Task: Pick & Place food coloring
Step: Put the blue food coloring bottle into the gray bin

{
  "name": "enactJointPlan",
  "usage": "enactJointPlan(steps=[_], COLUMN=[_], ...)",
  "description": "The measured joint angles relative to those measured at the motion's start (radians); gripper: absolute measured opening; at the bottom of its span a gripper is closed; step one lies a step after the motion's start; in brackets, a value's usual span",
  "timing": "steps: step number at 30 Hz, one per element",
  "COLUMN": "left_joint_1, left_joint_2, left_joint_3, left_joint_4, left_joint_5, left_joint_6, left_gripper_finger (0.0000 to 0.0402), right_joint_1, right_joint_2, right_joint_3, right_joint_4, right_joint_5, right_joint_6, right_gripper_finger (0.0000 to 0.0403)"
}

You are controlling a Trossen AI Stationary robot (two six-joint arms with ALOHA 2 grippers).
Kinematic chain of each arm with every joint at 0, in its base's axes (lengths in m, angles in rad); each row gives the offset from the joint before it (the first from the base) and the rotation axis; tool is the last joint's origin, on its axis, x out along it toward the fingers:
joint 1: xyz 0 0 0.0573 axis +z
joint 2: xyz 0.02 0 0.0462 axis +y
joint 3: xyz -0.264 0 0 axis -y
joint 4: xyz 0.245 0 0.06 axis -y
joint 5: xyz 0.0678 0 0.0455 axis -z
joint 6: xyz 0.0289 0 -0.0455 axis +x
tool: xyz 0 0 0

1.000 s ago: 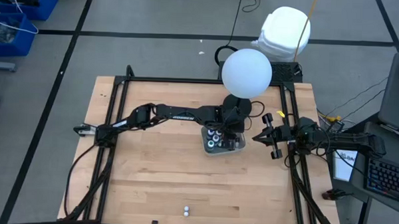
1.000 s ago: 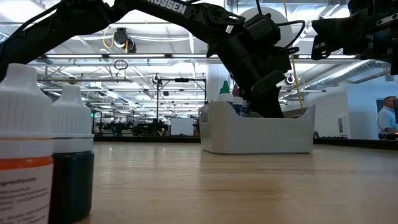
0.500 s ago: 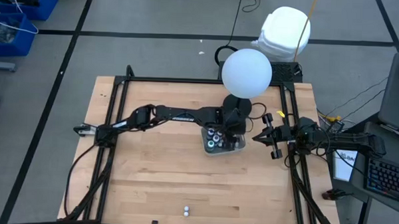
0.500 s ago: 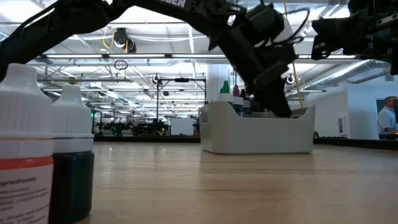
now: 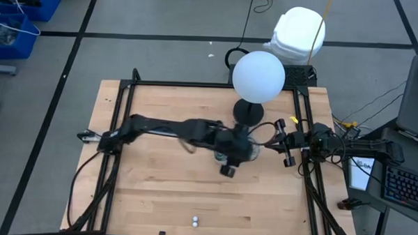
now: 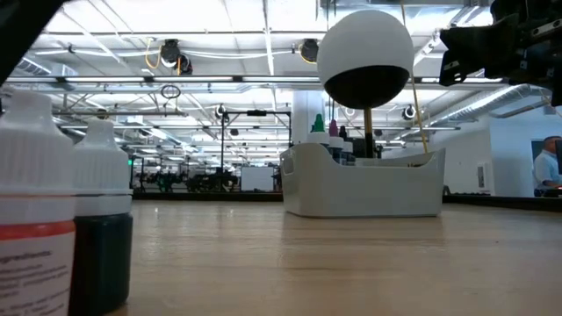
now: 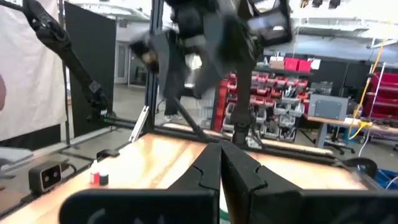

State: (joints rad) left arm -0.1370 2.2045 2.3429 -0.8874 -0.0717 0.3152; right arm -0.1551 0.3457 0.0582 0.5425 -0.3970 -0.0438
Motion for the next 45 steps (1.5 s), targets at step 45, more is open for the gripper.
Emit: enactJointPlan(steps=[45], left_joint_1=[-0.335], left_joint_2=[-0.920], left_joint_3=[-1.821], left_joint_4=[1.396], left_joint_5=[-0.206], left_joint_6=[-0.237], left_gripper_finger=[0.0003], right_joint_1=[0.006], right_joint_2=[0.020], right_joint_3=[0.000], right_joint_4=[-0.001], right_joint_5=[0.001], right_joint_6=[0.026], right_gripper_finger=[0.0000])
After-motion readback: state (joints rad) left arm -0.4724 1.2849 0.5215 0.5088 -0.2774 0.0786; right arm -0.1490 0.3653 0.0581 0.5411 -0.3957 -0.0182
